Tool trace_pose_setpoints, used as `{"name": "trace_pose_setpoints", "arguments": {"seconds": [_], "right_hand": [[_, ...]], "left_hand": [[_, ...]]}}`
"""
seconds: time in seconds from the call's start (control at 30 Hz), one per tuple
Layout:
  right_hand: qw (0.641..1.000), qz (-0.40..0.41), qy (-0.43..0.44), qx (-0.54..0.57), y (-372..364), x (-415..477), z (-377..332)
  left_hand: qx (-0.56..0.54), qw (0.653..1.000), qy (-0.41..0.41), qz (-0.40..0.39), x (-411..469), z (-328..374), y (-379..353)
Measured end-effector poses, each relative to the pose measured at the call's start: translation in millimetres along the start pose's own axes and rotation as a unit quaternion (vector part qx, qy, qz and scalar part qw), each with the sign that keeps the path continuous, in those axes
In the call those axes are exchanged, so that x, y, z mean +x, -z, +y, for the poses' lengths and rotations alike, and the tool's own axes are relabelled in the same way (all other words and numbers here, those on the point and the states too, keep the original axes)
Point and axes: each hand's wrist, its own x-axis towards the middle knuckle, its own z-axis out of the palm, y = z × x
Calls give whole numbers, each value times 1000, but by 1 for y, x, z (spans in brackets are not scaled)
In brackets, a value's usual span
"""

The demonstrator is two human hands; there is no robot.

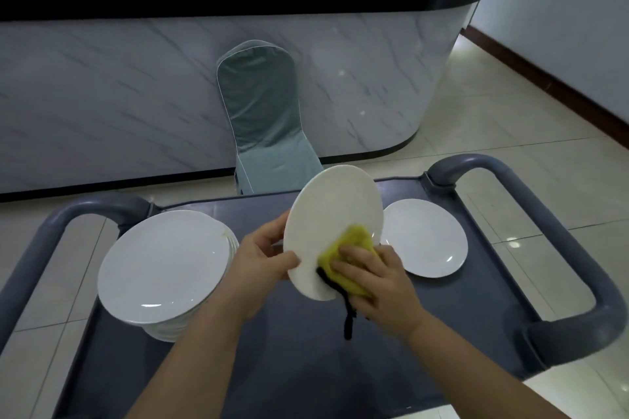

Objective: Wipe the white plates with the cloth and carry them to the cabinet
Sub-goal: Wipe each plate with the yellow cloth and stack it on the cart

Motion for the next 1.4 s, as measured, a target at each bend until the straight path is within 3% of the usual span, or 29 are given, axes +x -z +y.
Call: {"name": "trace_pose_setpoints", "arguments": {"seconds": [0.1,0.17,0.27,0.33,0.4,0.5,0.6,0.67,0.83,0.87,0.93,1.03,1.2,1.27,1.33,1.4], "right_hand": [[985,14,-173,0,18,-13,31],[970,57,-234,19,34,6,39],[968,130,-198,83,53,58,28],[976,103,-151,115,55,88,6],[993,38,-100,56,48,102,-10],[994,9,-110,-1,42,97,0],[970,-1,-231,69,46,78,29],[962,-6,-255,95,43,78,31],[997,9,-69,44,34,111,-7],[995,-15,-76,56,36,110,-5],[975,-65,-178,114,43,98,11],[963,-86,-241,82,42,81,23],[994,-8,-100,50,29,106,-5],[983,-12,-146,113,33,108,-1],[952,-28,-247,180,42,103,15],[950,-43,-270,153,48,101,23]], "left_hand": [[19,997,-8,73,-1,0,2],[62,985,-19,161,4,2,-4],[188,954,-44,228,16,6,-17],[290,930,-73,213,20,11,-26],[353,908,-118,190,21,15,-32],[382,890,-146,200,15,18,-29],[379,877,-167,244,4,22,-21],[386,861,-213,254,2,27,-18],[486,818,-233,200,10,34,-23],[487,815,-237,206,10,34,-20],[459,828,-221,233,8,34,-11],[414,850,-210,249,8,33,-9],[551,765,-272,193,16,34,-22],[525,779,-262,220,19,37,-16],[413,845,-219,259,18,38,-10],[341,877,-208,269,20,33,-10]]}}
